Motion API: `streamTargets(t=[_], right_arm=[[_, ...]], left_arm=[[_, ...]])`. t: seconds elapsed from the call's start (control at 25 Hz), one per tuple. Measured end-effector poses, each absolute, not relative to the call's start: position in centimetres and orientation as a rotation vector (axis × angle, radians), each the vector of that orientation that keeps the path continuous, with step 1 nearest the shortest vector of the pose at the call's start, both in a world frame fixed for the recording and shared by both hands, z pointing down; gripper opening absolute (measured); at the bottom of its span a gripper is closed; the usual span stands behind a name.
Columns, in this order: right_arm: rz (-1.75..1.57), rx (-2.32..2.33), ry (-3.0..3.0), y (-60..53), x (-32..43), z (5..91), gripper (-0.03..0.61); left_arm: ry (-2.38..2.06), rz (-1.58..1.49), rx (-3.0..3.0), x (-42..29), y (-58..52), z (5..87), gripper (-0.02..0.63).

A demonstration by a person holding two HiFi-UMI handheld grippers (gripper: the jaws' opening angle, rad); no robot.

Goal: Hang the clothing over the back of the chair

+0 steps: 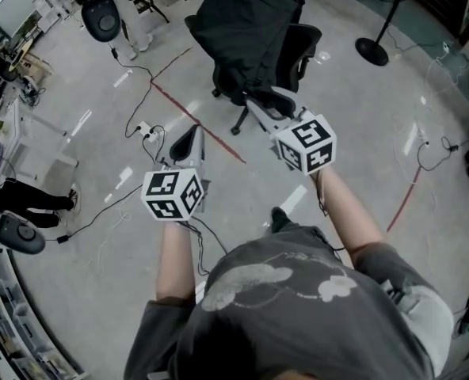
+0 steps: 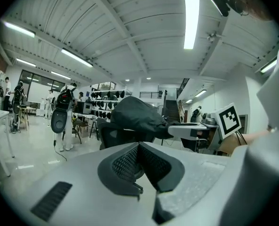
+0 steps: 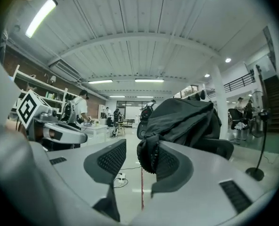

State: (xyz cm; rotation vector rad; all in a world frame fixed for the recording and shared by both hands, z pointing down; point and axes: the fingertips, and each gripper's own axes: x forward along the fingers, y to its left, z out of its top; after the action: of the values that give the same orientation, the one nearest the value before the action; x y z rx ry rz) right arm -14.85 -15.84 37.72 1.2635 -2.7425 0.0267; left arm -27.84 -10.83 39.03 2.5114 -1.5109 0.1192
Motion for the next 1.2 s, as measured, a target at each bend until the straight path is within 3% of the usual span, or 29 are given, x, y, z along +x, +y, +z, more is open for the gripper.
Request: streamTargets(t=[0.16, 0.32, 0.72, 0.8, 1.2], right_arm=[[0.087, 1.356, -2.705, -15.5, -14.1, 38.6, 0.249], [0.068, 1.467, -2.664, -14.9, -13.3, 38.4, 0.313], [0.132, 1.503, -2.595, -10.5, -13.0, 41.7, 0.325], [0.143, 1.507, -2.586, -9.9, -13.1, 42.1, 0.304], [0.189, 1.561, -2.593, -9.0, -11.5, 40.9, 0.034]], left_arm=[[-1.491, 0.115, 2.496, -28.8, -8.8, 40.1, 0.002], [-1.453, 0.093, 2.462, -29.7, -7.0, 41.3, 0.002], [-1.4, 0.052, 2.438, -30.5, -4.2, 43.7, 0.002], [-1.406, 0.045, 2.414, -31.1, -3.5, 44.5, 0.002], [-1.47, 0.048, 2.354, -32.0, -1.2, 44.5, 0.002]])
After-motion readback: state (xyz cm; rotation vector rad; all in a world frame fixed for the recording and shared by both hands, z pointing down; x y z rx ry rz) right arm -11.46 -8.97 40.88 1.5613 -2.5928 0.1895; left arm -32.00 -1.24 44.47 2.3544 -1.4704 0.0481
